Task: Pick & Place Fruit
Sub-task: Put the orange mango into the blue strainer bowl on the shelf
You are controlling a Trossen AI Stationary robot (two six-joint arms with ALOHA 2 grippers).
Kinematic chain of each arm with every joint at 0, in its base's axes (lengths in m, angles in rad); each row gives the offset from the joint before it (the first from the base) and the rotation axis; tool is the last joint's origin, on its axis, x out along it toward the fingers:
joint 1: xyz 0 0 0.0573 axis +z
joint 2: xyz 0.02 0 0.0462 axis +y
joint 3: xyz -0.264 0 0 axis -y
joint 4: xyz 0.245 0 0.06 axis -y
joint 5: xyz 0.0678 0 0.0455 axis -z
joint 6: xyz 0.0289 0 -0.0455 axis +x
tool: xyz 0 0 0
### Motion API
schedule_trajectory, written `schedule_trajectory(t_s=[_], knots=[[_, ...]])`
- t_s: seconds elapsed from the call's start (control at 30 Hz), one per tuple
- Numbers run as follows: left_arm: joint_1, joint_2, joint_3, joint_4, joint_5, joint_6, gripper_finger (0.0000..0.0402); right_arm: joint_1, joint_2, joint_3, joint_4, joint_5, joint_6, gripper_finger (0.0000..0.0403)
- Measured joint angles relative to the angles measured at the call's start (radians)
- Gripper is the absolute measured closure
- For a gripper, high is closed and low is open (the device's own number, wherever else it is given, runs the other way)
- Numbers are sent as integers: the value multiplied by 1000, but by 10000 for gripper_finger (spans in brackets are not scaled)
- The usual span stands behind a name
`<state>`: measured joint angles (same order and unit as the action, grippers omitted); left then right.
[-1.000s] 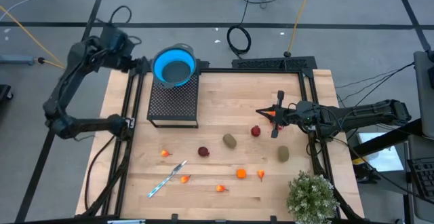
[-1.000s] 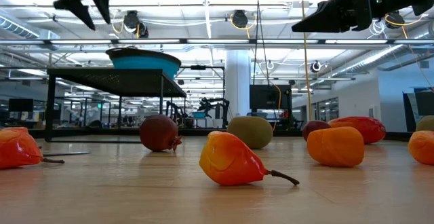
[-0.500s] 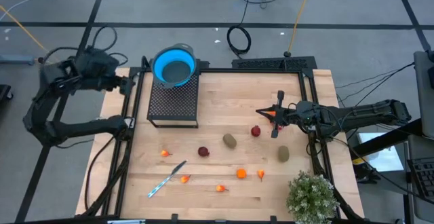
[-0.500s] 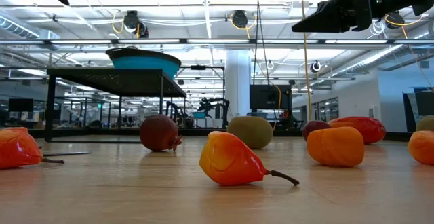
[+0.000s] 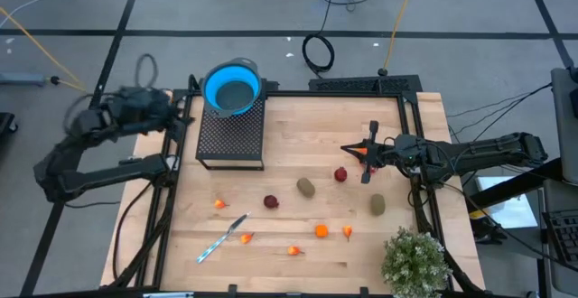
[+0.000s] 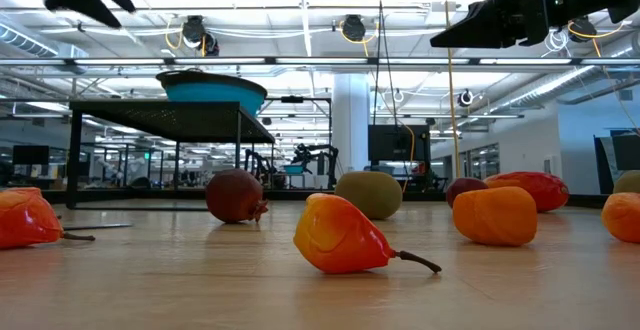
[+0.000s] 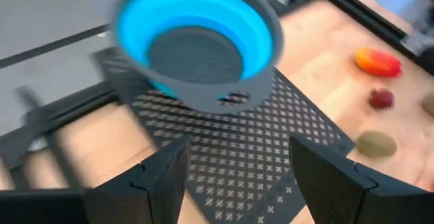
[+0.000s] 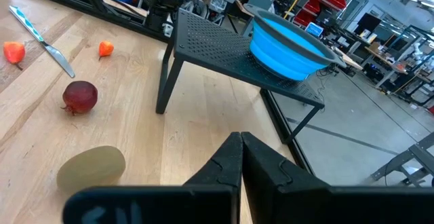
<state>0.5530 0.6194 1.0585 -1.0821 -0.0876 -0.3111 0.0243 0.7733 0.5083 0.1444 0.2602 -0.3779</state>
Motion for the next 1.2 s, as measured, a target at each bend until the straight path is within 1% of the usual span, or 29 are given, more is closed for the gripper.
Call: schedule_trajectory(t_s=[0.13,0.23,0.4,0.53,0.67,0.77,0.83,1.0,1.2], knots=[[-40,-44,-171,187,28,50,151,0,0,0,0,0,0,400],[-84,-74,-257,301,78,80,151,0,0,0,-1,0,0,399],[-188,-115,-342,434,201,111,151,0,0,0,-8,0,0,399],[-297,-126,-393,518,206,115,151,0,0,0,-8,18,1,399],[-422,-120,-452,630,147,111,151,0,0,0,-26,140,53,399],[-525,-103,-495,718,70,113,151,-1,0,1,-72,230,85,399],[-592,-87,-514,762,15,111,151,-1,0,9,-115,267,114,399],[-746,-22,-544,858,-110,108,151,-40,9,98,-281,267,249,399],[-866,79,-553,945,-145,121,151,-101,60,203,-473,260,355,399]])
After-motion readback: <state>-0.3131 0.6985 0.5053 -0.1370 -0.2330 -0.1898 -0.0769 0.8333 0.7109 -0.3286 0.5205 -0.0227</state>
